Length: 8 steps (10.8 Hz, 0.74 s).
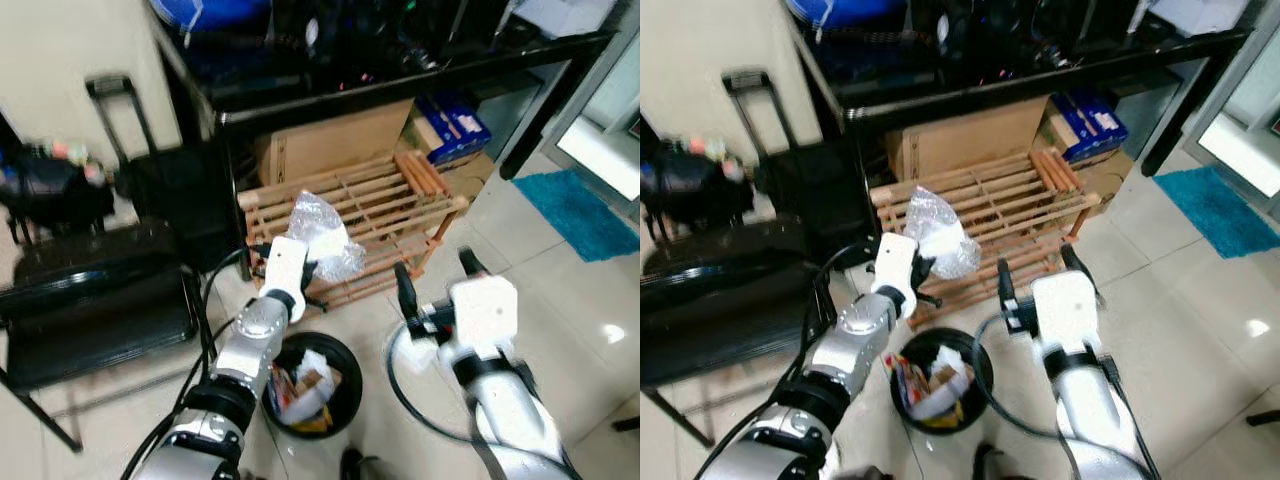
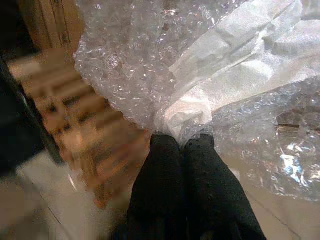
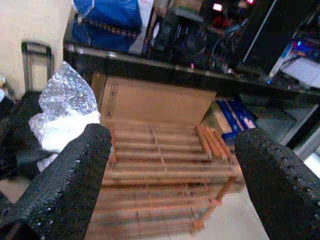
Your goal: Picking trash to rubbish bin
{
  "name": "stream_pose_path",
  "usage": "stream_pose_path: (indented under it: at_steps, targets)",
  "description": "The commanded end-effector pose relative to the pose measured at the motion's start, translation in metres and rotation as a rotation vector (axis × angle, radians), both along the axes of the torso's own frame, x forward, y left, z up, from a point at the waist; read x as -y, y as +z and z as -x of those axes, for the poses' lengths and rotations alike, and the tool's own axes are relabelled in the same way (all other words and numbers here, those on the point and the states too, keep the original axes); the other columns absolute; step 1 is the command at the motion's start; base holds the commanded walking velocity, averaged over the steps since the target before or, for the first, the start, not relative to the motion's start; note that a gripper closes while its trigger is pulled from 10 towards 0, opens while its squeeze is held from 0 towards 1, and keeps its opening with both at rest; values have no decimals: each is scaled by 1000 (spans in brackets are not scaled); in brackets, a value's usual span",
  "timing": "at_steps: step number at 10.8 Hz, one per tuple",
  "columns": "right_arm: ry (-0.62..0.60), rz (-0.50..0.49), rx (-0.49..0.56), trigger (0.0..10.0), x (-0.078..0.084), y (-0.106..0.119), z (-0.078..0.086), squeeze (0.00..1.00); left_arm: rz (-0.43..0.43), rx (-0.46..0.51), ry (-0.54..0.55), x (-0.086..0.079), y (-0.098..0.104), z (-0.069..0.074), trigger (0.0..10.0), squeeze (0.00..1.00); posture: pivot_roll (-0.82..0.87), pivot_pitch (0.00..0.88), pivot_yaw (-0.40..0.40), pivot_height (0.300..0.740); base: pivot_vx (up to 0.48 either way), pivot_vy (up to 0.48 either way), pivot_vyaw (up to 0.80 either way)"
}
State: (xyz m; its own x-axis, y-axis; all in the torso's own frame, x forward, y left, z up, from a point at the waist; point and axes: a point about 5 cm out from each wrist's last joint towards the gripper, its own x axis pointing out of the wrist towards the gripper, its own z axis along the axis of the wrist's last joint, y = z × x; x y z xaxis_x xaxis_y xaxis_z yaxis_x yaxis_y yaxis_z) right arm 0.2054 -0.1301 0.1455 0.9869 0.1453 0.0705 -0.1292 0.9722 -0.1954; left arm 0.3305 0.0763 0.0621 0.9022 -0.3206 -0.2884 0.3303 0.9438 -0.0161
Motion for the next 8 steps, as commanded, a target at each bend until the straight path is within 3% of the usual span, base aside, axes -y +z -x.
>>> stream_pose_path:
  at_steps: [1,2,4,8]
  targets:
    - [-2,14,-24,10000,2,0,4,0,-20,-62,3,2,-15,9,549,0,-54,243,-93,740,0,0,0]
    - [7,32,-107,10000,2,-10,10,0,-31,-120,5,3,-27,15,0,0,-79,265,-103,740,0,0,0]
    - [14,43,-162,10000,0,-14,22,0,-67,-198,-12,7,-44,26,0,0,-123,301,-116,740,0,0,0]
    - [2,49,-174,10000,0,-8,27,0,-163,-291,-53,7,-66,41,0,0,-140,312,-113,740,0,0,0]
